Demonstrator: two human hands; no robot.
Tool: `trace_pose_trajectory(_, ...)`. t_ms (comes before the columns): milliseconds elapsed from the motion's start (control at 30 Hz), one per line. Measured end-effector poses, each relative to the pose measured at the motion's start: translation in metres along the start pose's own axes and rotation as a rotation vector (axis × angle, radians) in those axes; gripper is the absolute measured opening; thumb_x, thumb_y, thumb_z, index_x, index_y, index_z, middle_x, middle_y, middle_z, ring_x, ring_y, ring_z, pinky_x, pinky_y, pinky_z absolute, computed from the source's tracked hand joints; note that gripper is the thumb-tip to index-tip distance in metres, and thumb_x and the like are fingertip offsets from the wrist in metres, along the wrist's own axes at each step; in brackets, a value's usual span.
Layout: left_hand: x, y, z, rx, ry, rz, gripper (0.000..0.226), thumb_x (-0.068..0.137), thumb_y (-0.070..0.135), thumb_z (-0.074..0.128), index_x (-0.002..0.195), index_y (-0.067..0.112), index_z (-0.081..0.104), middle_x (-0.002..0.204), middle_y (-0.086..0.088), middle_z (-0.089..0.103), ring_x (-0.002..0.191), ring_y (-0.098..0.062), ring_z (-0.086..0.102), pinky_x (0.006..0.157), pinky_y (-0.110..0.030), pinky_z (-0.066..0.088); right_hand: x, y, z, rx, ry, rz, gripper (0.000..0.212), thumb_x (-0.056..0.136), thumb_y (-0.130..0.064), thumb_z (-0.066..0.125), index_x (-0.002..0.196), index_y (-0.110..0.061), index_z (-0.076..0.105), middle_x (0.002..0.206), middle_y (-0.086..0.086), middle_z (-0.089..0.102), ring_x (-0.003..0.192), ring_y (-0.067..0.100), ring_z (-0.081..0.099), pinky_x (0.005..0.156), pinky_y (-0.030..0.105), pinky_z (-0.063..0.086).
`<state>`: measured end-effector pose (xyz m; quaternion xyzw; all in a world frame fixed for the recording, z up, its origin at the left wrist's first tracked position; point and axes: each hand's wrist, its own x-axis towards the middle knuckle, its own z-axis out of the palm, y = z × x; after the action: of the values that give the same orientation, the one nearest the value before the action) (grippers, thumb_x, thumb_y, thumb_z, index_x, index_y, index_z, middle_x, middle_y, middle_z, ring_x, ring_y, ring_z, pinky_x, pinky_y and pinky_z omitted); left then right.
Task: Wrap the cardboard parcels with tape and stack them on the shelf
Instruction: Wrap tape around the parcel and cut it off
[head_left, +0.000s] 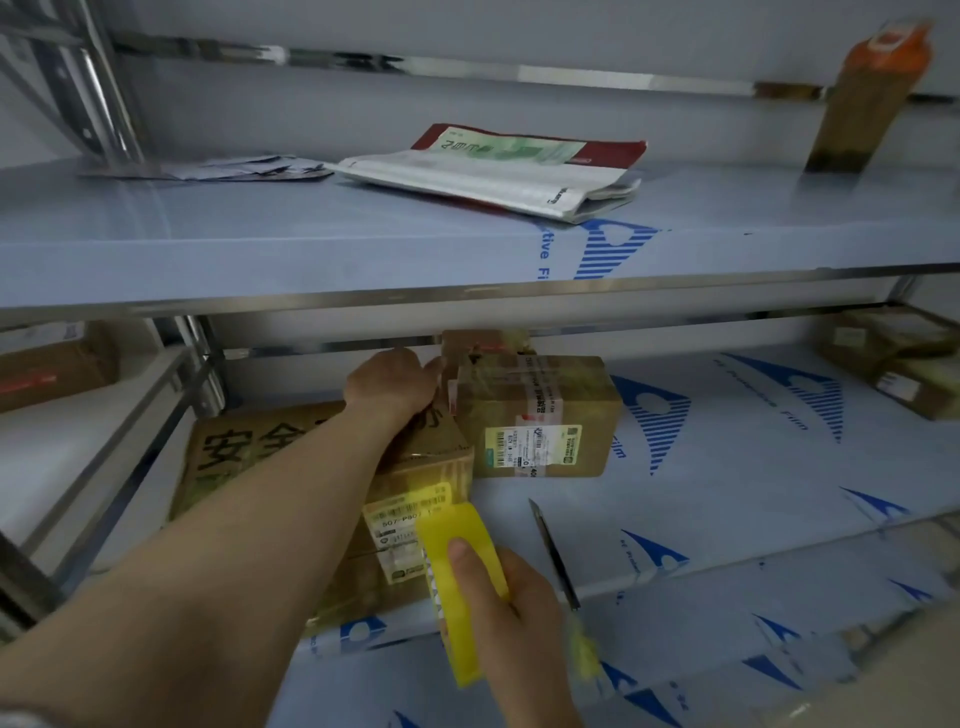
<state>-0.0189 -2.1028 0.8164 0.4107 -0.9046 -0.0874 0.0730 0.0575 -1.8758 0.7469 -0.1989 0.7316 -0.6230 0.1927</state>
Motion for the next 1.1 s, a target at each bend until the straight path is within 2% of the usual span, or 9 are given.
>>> trace_pose_trajectory(133,-0.021,0.015,-0.009,-0.003,-0.017,-0.021,0.061,0.097,0.059,0.019,0.084,0.014,0.059,0.111,-0.011,0.063,0.101,-0.027,0.058,0.082,-0.034,0.041,0.008,0.0,-0.002,0.0,-0.027,0.064,0.051,0.082,-0.057,0.06,0.067,-0.008,0.063,0.07,0.015,0.067,0.07,0.027,0.067,0.069,0.041,0.056)
trace_pose_trajectory(200,-0.035,0.022,-0.014,0.189,-0.044,0.11,0.071,0.093,0.067,0.02,0.126,0.013,0.053,0.137,-0.014,0.048,0.128,-0.03,0.041,0.107,-0.046,0.026,0.008,-0.002,-0.002,-0.003,-0.034,0.082,0.055,0.081,-0.058,0.06,0.07,-0.004,0.063,0.072,0.018,0.067,0.073,0.031,0.067,0.072,0.045,0.056)
trace_pose_trajectory(233,-0.044,0.023,-0.016,0.229,-0.094,0.16,0.087,0.085,0.077,0.017,0.146,0.016,0.03,0.152,-0.015,0.028,0.141,-0.031,0.021,0.113,-0.05,0.008,0.009,-0.003,-0.002,0.0,-0.034,0.089,0.057,0.08,-0.059,0.06,0.072,-0.003,0.064,0.074,0.02,0.066,0.073,0.032,0.066,0.072,0.046,0.056)
trace_pose_trajectory(300,-0.063,0.027,-0.012,0.195,-0.226,0.175,0.112,0.068,0.092,0.015,0.152,0.02,-0.003,0.159,-0.016,-0.007,0.145,-0.032,-0.011,0.112,-0.051,-0.012,0.01,-0.004,0.0,0.013,-0.023,0.106,0.057,0.079,-0.06,0.06,0.072,-0.003,0.064,0.076,0.022,0.065,0.075,0.035,0.066,0.071,0.047,0.054)
trace_pose_trajectory(433,-0.079,0.037,0.0,0.154,-0.307,0.2,0.115,0.07,0.091,0.024,0.152,0.017,-0.009,0.155,-0.021,-0.02,0.143,-0.033,-0.021,0.113,-0.051,-0.013,0.008,-0.009,0.0,0.041,0.011,0.101,0.05,0.078,-0.059,0.059,0.06,-0.012,0.058,0.065,0.018,0.06,0.065,0.033,0.062,0.063,0.042,0.052)
trace_pose_trajectory(600,-0.051,0.016,-0.014,0.134,-0.237,0.084,0.104,0.077,0.085,0.009,0.151,0.013,0.014,0.157,-0.017,0.014,0.145,-0.031,0.012,0.113,-0.048,0.008,0.007,-0.007,-0.003,0.012,-0.027,0.072,0.049,0.082,-0.055,0.061,0.057,-0.013,0.058,0.064,0.021,0.058,0.072,0.037,0.064,0.065,0.046,0.053)
trace_pose_trajectory(700,-0.039,0.007,-0.003,0.185,-0.022,0.127,0.073,0.092,0.067,0.018,0.124,0.011,0.054,0.127,-0.015,0.055,0.115,-0.031,0.052,0.085,-0.037,0.036,0.007,-0.006,-0.002,-0.001,-0.031,0.057,0.054,0.084,-0.054,0.059,0.067,-0.003,0.059,0.074,0.024,0.063,0.073,0.036,0.065,0.068,0.044,0.053)
trace_pose_trajectory(1000,-0.011,0.004,-0.003,-0.013,0.01,0.003,0.06,0.098,0.058,0.017,0.068,0.016,0.049,0.095,-0.012,0.065,0.087,-0.026,0.058,0.074,-0.032,0.04,0.015,-0.005,-0.001,-0.051,-0.03,0.05,0.054,0.083,-0.057,0.059,0.063,-0.007,0.06,0.072,0.02,0.065,0.071,0.032,0.065,0.07,0.044,0.055)
trace_pose_trajectory(1100,-0.029,0.015,-0.011,0.211,0.073,0.149,0.074,0.092,0.067,0.008,0.079,0.015,0.059,0.099,-0.008,0.065,0.103,-0.024,0.058,0.096,-0.038,0.035,0.013,-0.008,-0.002,-0.047,-0.031,0.047,0.051,0.083,-0.058,0.059,0.058,-0.013,0.056,0.072,0.023,0.063,0.072,0.035,0.065,0.071,0.047,0.055)
